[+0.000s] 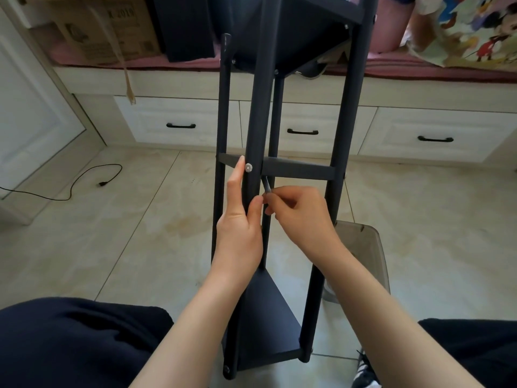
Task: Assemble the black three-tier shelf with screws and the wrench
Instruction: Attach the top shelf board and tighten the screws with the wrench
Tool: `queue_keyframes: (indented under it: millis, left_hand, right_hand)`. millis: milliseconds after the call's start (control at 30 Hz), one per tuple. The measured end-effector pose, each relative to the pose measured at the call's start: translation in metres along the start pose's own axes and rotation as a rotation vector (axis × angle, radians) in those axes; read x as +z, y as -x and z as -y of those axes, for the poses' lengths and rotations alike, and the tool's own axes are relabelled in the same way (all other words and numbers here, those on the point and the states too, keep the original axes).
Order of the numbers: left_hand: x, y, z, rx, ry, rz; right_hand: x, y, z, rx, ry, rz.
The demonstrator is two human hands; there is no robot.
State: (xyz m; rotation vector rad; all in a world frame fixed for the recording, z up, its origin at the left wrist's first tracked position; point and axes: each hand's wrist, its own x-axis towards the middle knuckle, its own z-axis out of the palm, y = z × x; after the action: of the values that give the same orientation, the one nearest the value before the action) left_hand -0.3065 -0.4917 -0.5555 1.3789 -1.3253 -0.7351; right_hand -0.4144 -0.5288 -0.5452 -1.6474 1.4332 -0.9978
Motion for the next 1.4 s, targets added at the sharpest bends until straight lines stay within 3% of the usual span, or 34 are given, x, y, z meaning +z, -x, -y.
queue_keyframes:
  millis: [333,733,1133,1400]
  left_hand:
    - [0.001,0.0,0.002,-0.01,-0.077,-0.063]
    - [-0.001,-0.001,-0.002,-0.019,-0.095,-0.08]
    - [-0.007,-0.002,-0.001,-0.044,-0.082,-0.054]
    - [-0.009,-0.005,0.003,-0.059,-0.061,-0.052]
  right_hand:
    - [0.009,-0.001,-0.005,-0.073,0.003,-0.093]
    - [0.049,-0.008,-0.025,-0.269,-0.028,-0.399]
    - [0.069,-0.032,-0.023,-0.272,-0.131,-0.403]
    - [0.053,-0.015,-0.028,-0.248,-0.114,-0.31]
